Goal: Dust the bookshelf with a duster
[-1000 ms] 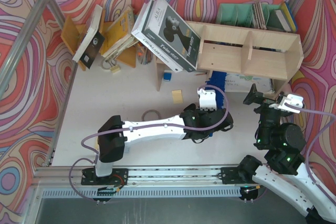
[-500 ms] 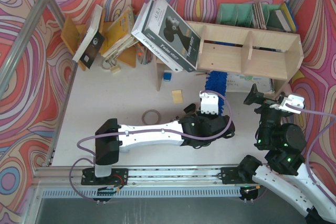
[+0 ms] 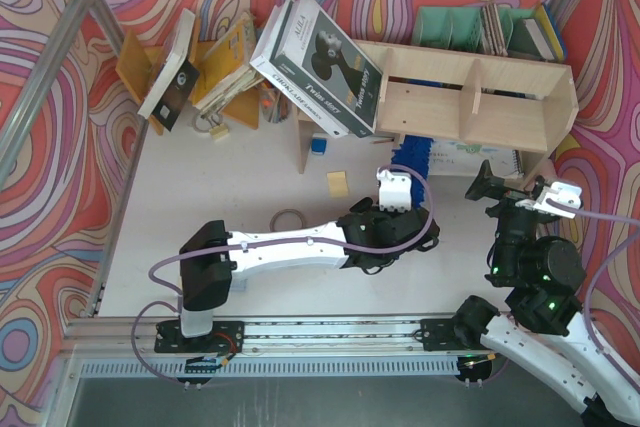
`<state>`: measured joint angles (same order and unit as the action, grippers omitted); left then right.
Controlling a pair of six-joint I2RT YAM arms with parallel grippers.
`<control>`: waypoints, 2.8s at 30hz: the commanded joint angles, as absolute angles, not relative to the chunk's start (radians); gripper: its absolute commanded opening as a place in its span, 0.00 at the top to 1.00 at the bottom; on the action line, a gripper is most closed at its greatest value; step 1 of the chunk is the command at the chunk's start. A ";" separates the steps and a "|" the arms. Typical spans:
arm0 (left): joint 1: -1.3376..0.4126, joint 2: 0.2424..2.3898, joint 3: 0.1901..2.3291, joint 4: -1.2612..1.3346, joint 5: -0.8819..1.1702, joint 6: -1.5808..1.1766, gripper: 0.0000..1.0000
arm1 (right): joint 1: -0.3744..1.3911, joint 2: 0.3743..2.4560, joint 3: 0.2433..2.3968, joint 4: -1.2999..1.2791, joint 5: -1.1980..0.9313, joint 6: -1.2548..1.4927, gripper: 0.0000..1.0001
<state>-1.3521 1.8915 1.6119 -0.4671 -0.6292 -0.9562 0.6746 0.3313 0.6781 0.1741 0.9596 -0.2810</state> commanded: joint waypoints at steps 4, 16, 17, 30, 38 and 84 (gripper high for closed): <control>-1.331 1.842 1.533 -0.385 -0.663 -0.815 1.00 | 0.670 0.324 0.671 0.197 0.955 -0.292 0.01; -1.313 1.739 1.328 -0.186 -0.500 -0.468 1.00 | 0.670 0.325 0.668 0.207 0.959 -0.300 0.01; -1.301 1.730 1.306 -0.173 -0.463 -0.459 1.00 | 0.670 0.325 0.667 0.208 0.959 -0.300 0.01; -1.278 1.639 1.135 0.012 -0.217 -0.356 1.00 | 0.669 0.326 0.666 0.207 0.959 -0.300 0.01; -1.279 1.591 1.079 0.080 -0.120 -0.304 1.00 | 0.669 0.327 0.666 0.208 0.957 -0.300 0.01; -1.285 1.489 0.914 -0.028 -0.226 -0.199 1.00 | 0.669 0.321 0.666 0.195 0.955 -0.297 0.01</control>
